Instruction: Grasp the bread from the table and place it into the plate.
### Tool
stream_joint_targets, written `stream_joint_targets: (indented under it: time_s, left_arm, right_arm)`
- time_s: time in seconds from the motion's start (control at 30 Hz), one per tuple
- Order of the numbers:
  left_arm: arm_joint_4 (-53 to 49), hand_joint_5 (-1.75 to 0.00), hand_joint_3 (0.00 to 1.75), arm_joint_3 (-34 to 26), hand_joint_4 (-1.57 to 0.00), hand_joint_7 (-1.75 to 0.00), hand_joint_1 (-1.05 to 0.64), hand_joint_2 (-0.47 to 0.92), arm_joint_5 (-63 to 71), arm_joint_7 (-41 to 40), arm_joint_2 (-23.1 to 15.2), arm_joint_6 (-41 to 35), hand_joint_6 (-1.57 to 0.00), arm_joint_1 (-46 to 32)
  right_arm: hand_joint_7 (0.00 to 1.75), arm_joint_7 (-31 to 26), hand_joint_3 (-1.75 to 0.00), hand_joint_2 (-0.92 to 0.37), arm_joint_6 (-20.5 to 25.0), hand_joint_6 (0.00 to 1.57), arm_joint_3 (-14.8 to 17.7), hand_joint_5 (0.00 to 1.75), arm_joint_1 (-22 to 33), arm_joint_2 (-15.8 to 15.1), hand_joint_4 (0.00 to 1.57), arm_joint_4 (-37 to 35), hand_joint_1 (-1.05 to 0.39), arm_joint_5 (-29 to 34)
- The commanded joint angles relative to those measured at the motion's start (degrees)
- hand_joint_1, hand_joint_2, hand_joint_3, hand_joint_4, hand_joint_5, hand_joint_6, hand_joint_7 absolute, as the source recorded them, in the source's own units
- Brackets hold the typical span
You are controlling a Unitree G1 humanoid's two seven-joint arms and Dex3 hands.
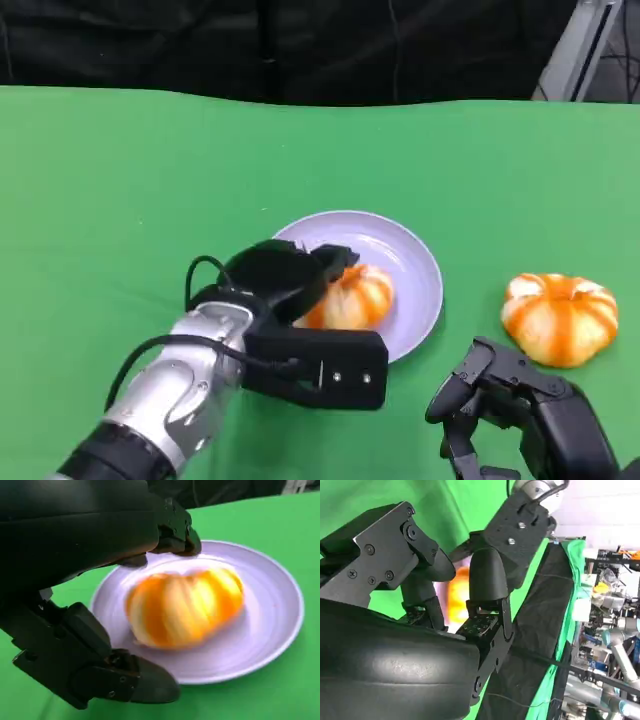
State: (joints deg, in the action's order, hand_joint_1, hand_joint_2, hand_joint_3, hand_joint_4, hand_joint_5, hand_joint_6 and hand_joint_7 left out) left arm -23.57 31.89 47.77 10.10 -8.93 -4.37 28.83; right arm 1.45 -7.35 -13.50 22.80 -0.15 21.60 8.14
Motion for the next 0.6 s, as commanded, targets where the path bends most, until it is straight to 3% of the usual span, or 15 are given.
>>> stream_joint_targets:
  time_s: [0.03, 0.23, 0.47, 0.6]
  left_arm:
    - [3.7, 0.0, 0.53, 0.4, 0.0, 0.0, -0.95, 0.92, 0.2, 4.2, -2.3, -2.3, 0.0, -0.4]
    - [9.2, 0.0, 0.52, -0.9, 0.0, -0.01, -0.95, 0.92, -2.2, 7.1, -5.2, -2.6, -0.02, -3.6]
    - [11.8, -0.06, 0.4, -8.4, -0.1, -0.06, -0.81, 0.92, -11.9, -2.1, -6.8, 9.4, -0.13, -9.3]
    - [11.4, -0.09, 0.37, -9.3, -0.13, -0.07, -0.78, 0.92, -12.9, -3.4, -6.9, 11.4, -0.16, -9.8]
  right_arm:
    - [1.41, -0.2, -1.29, -0.43, -0.9, 0.72, 0.7, 1.69, 0.0, -0.5, 0.72, -0.2, 0.06, -0.4]
    - [1.42, -0.1, -1.29, -0.43, -0.2, 0.73, 0.8, 1.68, 0.0, -0.4, 0.7, 0.2, 0.04, -0.6]
    - [1.42, -0.1, -1.3, -0.43, -0.5, 0.72, 1.0, 1.67, -0.2, -0.4, 0.7, -0.2, 0.04, -0.5]
    - [1.42, -0.2, -1.29, -0.43, -0.5, 0.72, 1.0, 1.67, -0.2, -0.4, 0.7, -0.2, 0.03, -0.4]
